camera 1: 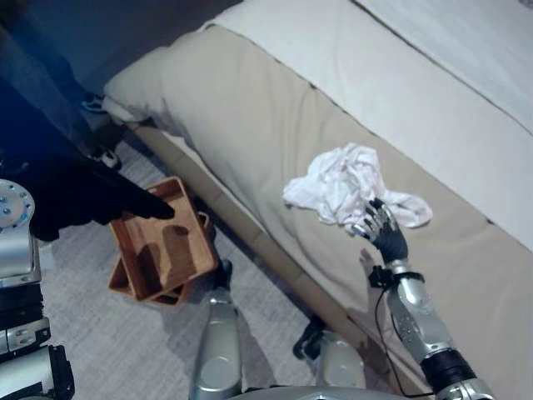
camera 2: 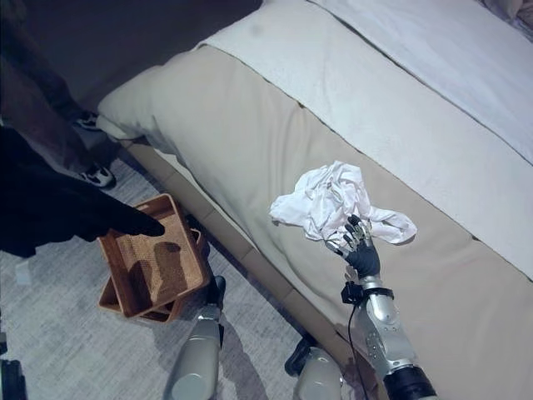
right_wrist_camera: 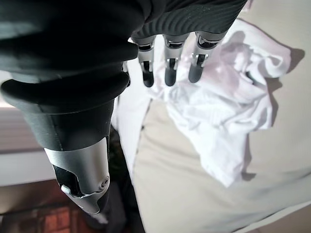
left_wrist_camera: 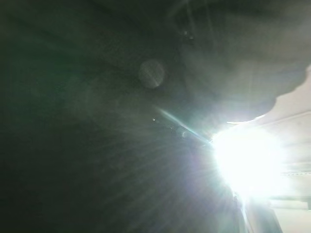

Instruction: Pick up clothes into the bucket

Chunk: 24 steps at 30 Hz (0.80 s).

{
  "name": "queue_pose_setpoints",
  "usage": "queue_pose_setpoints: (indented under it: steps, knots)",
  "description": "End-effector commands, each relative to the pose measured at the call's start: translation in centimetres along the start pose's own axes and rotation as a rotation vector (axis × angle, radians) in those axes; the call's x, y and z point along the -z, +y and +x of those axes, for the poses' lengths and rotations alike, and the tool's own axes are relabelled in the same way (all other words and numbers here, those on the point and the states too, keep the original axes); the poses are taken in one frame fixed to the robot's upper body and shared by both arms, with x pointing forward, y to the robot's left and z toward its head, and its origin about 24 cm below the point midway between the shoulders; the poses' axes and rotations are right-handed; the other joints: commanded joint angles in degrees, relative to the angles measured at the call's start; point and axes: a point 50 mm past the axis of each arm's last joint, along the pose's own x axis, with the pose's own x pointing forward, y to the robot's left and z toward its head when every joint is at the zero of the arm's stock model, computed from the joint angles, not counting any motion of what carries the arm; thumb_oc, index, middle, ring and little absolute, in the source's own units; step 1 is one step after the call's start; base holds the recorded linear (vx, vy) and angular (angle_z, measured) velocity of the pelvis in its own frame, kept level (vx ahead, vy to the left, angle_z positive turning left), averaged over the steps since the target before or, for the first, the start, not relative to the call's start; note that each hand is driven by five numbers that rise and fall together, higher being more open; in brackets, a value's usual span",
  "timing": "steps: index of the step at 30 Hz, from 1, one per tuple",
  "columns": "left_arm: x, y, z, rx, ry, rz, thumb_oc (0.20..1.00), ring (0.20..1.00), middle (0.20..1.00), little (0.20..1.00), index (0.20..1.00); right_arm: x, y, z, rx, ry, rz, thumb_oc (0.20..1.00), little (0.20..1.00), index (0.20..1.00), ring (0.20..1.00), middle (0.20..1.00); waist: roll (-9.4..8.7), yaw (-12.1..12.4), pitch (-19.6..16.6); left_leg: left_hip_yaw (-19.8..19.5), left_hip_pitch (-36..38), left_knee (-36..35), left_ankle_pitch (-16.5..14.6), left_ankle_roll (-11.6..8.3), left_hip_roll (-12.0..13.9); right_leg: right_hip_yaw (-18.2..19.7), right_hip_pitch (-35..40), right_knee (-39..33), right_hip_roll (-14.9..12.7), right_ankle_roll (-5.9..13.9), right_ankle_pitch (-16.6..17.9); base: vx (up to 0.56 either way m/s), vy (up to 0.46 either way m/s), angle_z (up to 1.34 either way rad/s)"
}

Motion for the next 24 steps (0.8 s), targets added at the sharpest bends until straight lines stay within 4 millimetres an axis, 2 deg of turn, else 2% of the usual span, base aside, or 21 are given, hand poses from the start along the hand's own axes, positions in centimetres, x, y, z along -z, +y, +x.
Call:
queue_pose_setpoints:
  steps: [1,9,16,20,24]
  knots:
    - [-3.1,0.0,3.3,-0.091,-0.162,-0.085,0.200,0.200,0.200,0.200,0.200,-0.7,-0.1,0.5,-0.001,-0.043,0.015,1.000,1.000,1.000,1.000,1.000,0.22,-1.5,-3.4,4.0,3.3,0.9,-5.8,0.84,1.4,0.6,2.1,-10.8,-0.9,2.66,14.5,0.00,0.000,0.00]
    - [-1.9,-0.3,1.9,-0.044,-0.092,-0.090,0.200,0.200,0.200,0.200,0.200,-0.8,0.2,0.6,-0.006,-0.044,0.021,1.000,1.000,1.000,1.000,1.000,0.15,-1.7,-2.9,4.2,3.3,1.1,-5.8,0.99,1.0,0.9,2.0,-11.1,-1.0,2.66,14.7,0.00,0.001,0.00]
    - [0.3,-0.3,-1.5,0.012,0.054,-0.097,0.200,0.200,0.200,0.200,0.200,-1.3,0.1,0.9,0.010,-0.071,0.030,1.000,1.000,1.000,1.000,1.000,-0.65,-2.2,-1.0,4.4,2.6,1.6,-6.0,1.24,1.3,1.6,0.9,-10.9,-0.9,2.47,14.9,0.00,0.000,0.00]
    - [1.2,-0.3,-2.6,0.032,0.105,-0.091,0.200,0.200,0.200,0.200,0.200,-1.6,0.1,1.0,0.011,-0.082,0.033,1.000,1.000,1.000,1.000,1.000,-1.00,-2.2,-0.1,4.6,2.0,2.2,-6.1,1.32,1.4,2.1,0.1,-10.5,-0.9,2.38,14.9,-0.02,0.000,-0.01]
    - [3.0,-0.1,-4.3,0.056,0.209,-0.063,0.200,0.200,0.200,0.200,0.200,-2.7,0.4,1.4,0.001,-0.129,0.046,1.000,1.000,1.000,1.000,1.000,-1.88,-2.2,2.5,4.6,-0.2,4.2,-6.4,1.52,1.4,3.0,-1.9,-9.0,-0.9,2.03,14.4,-0.06,-0.002,-0.09]
